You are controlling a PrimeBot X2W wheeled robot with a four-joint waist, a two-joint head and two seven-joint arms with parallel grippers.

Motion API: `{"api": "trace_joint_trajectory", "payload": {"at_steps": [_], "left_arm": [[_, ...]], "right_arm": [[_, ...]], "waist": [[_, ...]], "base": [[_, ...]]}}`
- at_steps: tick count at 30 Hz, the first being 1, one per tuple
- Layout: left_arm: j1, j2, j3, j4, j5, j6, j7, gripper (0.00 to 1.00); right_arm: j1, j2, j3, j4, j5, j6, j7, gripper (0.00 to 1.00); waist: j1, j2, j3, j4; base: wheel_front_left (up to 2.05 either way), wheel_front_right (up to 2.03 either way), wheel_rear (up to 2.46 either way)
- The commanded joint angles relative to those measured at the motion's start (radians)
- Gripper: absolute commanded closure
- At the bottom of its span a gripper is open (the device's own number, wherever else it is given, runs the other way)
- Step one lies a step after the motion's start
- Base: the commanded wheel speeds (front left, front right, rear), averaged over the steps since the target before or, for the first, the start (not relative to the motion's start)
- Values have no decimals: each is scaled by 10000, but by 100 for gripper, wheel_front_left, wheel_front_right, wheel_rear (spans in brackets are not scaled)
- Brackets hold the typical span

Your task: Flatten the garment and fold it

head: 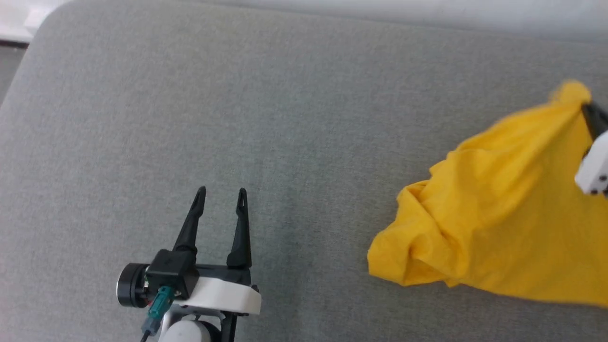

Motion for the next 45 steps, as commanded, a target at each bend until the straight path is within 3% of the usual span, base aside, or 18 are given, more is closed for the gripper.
{"api": "trace_joint_trajectory", "payload": {"at_steps": [1,9,17,22,27,28,29,30,34,37,42,45], "left_arm": [[-8,19,69,38,79,-84,-49,0],[296,94,270,66,26,-125,-49,0],[688,177,698,-102,-28,48,-49,0],[961,191,879,-240,-46,154,-49,0],[985,189,801,-157,-75,13,-49,0],[978,177,773,-128,-82,-7,-49,0],[963,165,732,-89,-84,-34,-49,0],[956,151,708,-58,-87,-40,-49,0],[962,113,650,23,-104,-53,-49,0],[1038,95,641,79,-111,-48,-49,0],[1160,78,593,164,-113,-65,-49,0],[1150,69,540,179,-129,-114,-49,0]], "right_arm": [[-271,73,160,-571,222,-11,-159,100],[-354,590,1467,-3757,1119,-11,327,100],[627,1450,3584,-6069,2634,-11,1808,100],[1520,1742,5201,-5758,3105,-11,1968,100],[2304,1798,6917,-4256,3382,-11,1964,100],[2387,1711,7174,-3961,3354,-11,1964,70],[2424,1558,7418,-3691,3273,-11,1960,16],[2440,1421,7623,-3459,3222,-11,1946,0],[2410,1268,7737,-3061,3313,-11,1654,0],[2199,1343,7251,-2977,3489,-11,1313,0],[1803,1541,5622,-2972,3601,-11,1226,0],[1445,1228,4510,-2948,2940,-11,1347,0]], "waist": [[-1,0,-540,-405],[-1,0,-1230,-599],[-1,0,-1586,-261],[-1,0,-1707,39],[-1,0,-1768,445],[-1,0,-1782,522],[-1,0,-1811,614],[-1,0,-1836,684],[-1,0,-1942,828],[-1,0,-2069,854],[-1,0,-2236,820],[-1,0,-2216,789]], "base": [[0,0,0],[0,0,0],[0,0,0],[0,0,0],[0,0,0],[0,0,0],[0,0,0],[0,0,0],[0,0,0],[0,0,0],[0,0,0],[0,0,0]]}}
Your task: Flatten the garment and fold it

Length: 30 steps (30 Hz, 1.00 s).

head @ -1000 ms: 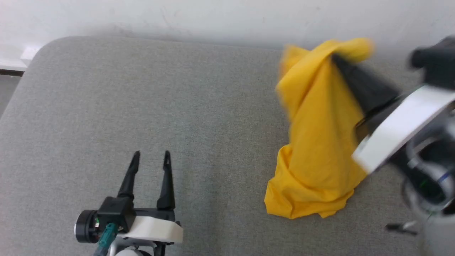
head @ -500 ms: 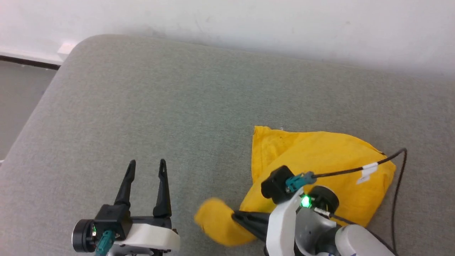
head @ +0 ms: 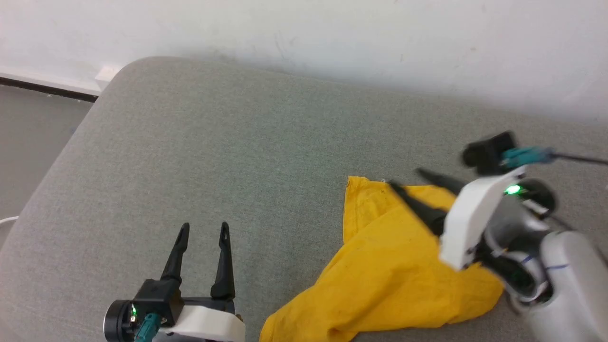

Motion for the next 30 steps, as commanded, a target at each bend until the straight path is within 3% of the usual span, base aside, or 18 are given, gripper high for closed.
{"api": "trace_joint_trajectory", "payload": {"at_steps": [1,8,17,23,24,25,26,30], "left_arm": [[39,-48,-26,28,-30,-100,-47,0],[-119,-89,-69,19,-64,-129,-47,0],[-512,-175,-214,33,-76,-201,-47,0],[-794,-249,-377,137,-145,-221,-47,0],[-814,-259,-408,164,-159,-224,-47,0],[-821,-269,-428,191,-179,-215,-47,0],[-824,-278,-438,203,-202,-203,-47,0],[-746,-299,-389,194,-246,-153,-47,0]], "right_arm": [[-162,-146,-478,151,-272,-9,144,0],[-149,-896,-1519,992,-1354,-9,2399,0],[15,-1372,-954,1590,-1806,-9,3931,0],[48,-1519,-420,2332,-2122,-9,4098,0],[57,-1505,-405,2465,-2160,-9,4062,56],[44,-1461,-448,2558,-2194,-9,3944,93],[5,-1405,-528,2618,-2236,-9,3776,100],[-492,-1126,-1135,2561,-2364,-9,2833,100]], "waist": [[1,-1,45,-30],[1,-1,433,-78],[1,-1,1072,220],[1,-1,1371,528],[1,-1,1383,570],[1,-1,1389,605],[1,-1,1391,630],[1,-1,1360,597]], "base": [[0,0,0],[0,0,0],[0,0,0],[0,0,0],[0,0,0],[0,0,0],[0,0,0],[0,0,0]]}}
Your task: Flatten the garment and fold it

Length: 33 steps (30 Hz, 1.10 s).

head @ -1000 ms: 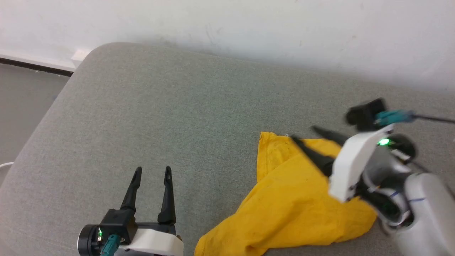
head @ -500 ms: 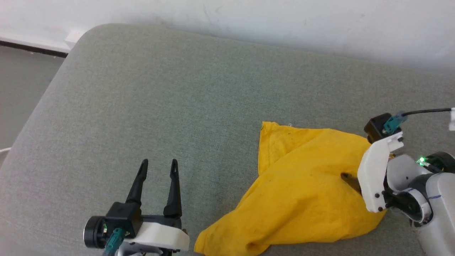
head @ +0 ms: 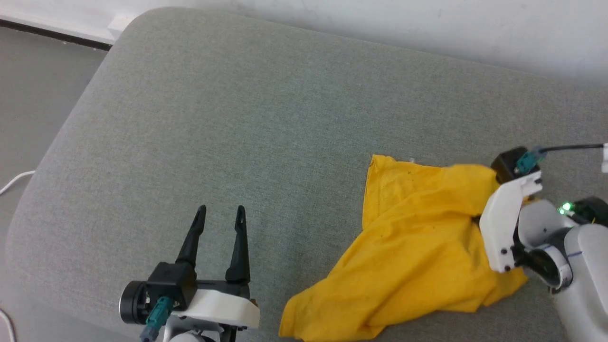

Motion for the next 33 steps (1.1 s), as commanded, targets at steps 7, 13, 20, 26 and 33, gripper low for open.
{"api": "trace_joint_trajectory", "payload": {"at_steps": [7,13,20,26,33], "left_arm": [[-70,-69,116,8,-60,47,-49,0],[-179,-79,103,43,-25,-3,-49,0],[-199,-88,14,93,-43,-43,-49,0],[-229,-92,3,99,-61,-48,-49,0],[-210,-93,42,199,-46,-62,-49,0]], "right_arm": [[-1609,93,-1025,-232,-613,-9,-1697,100],[-2770,-377,-867,-274,-1694,-9,-3165,100],[-1957,-622,1163,-135,-1982,-9,-4183,100],[4,-557,3085,-835,-855,-9,-3962,100],[1460,-725,4100,-2223,1115,-9,-2328,0]], "waist": [[-2,0,-133,-319],[-2,0,-181,-514],[-2,0,-133,-628],[-2,0,-15,-634],[-2,0,-143,-751]], "base": [[0,0,0],[0,0,0],[0,0,0],[0,0,0],[0,0,0]]}}
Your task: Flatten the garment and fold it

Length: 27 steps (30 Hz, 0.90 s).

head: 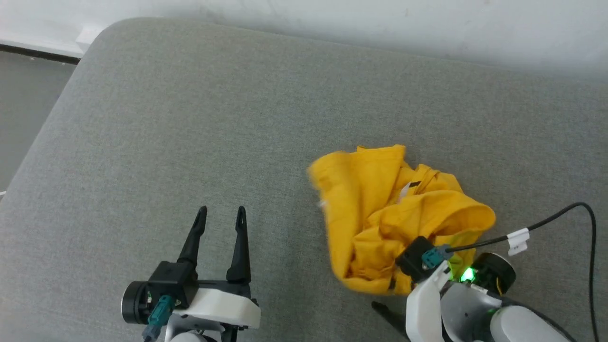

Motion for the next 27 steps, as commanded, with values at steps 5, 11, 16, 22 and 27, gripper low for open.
{"api": "trace_joint_trajectory", "payload": {"at_steps": [5,11,16,22,27], "left_arm": [[-30,-52,22,147,-9,-114,-49,0],[149,-52,24,188,19,-189,-49,0],[284,-52,103,129,68,-242,-49,0],[243,-52,33,92,102,-296,-49,0],[45,-52,-102,121,74,-336,-49,0]], "right_arm": [[-40,66,-512,-1296,864,-11,525,0],[74,1129,-2045,-2293,1452,-11,506,0],[-77,1717,-3974,-2598,633,-11,169,0],[-66,1255,-5154,-1533,-749,-11,259,0],[11,920,-5376,-326,-1043,-11,402,0]], "waist": [[0,0,-398,-159],[0,0,-685,-206],[0,0,-738,-238],[0,0,-560,-144],[0,0,-258,57]], "base": [[0,0,0],[0,0,0],[0,0,0],[0,0,0],[0,0,0]]}}
